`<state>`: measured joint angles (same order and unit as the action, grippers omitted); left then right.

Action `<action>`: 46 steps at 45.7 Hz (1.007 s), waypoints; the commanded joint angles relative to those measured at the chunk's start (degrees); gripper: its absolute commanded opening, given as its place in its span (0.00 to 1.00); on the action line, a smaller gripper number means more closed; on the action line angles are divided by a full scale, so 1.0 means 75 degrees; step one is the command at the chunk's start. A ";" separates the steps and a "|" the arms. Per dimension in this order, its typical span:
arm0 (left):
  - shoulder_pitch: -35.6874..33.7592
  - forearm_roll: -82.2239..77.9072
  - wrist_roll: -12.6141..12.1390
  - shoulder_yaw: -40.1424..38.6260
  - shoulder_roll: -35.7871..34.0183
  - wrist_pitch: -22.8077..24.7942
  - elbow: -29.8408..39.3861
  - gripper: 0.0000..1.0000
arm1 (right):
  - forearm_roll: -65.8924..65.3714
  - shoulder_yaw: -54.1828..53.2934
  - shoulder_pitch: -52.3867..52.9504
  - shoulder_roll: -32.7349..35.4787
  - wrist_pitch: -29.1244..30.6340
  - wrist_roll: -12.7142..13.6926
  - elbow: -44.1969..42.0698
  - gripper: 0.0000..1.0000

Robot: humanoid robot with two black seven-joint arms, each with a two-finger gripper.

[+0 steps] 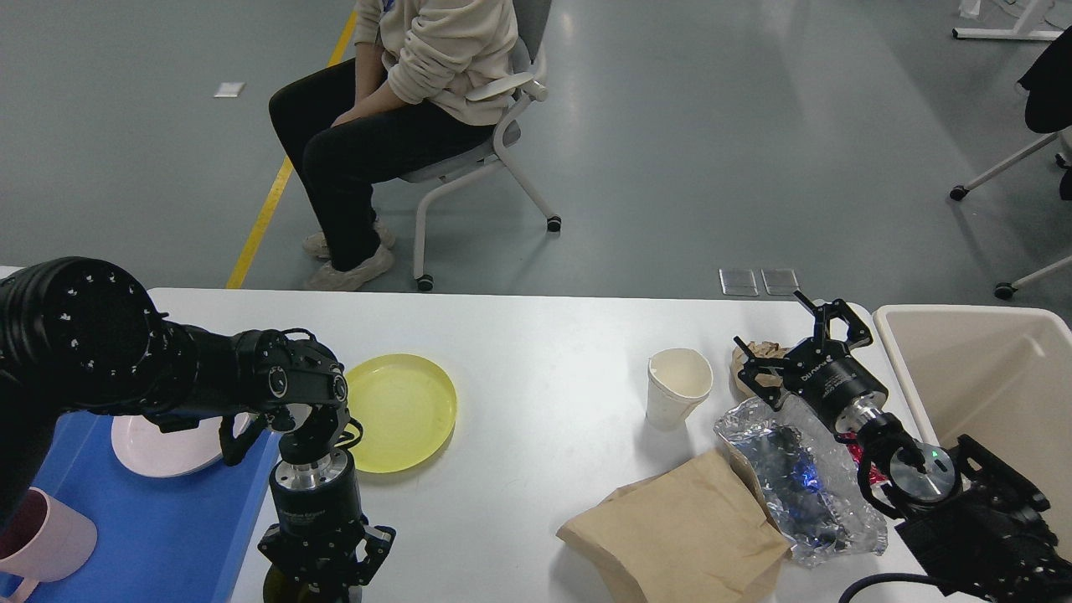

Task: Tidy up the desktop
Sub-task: 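Close the left gripper on the teal cup and lift it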

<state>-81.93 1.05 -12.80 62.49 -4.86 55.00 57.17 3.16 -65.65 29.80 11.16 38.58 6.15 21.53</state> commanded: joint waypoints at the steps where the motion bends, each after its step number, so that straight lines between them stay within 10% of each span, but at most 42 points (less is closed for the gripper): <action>1: -0.0009 0.0000 -0.0005 0.0012 -0.0043 0.0000 -0.0005 0.00 | 0.0000 0.0000 0.0000 0.0000 0.0000 0.0000 0.0000 1.00; 27: -0.0548 0.0012 0.0241 0.0153 -0.0078 0.0000 0.0053 0.00 | 0.0000 0.0000 0.0000 0.0000 0.0000 0.0000 0.0000 1.00; 46: -0.2516 -0.0011 0.1776 0.0305 -0.0429 0.0000 0.0614 0.00 | 0.0000 0.0000 0.0000 0.0000 0.0000 0.0000 0.0000 1.00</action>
<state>-95.97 1.02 -2.98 64.61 -7.47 54.99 58.97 3.17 -65.65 29.80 11.16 38.58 6.15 21.53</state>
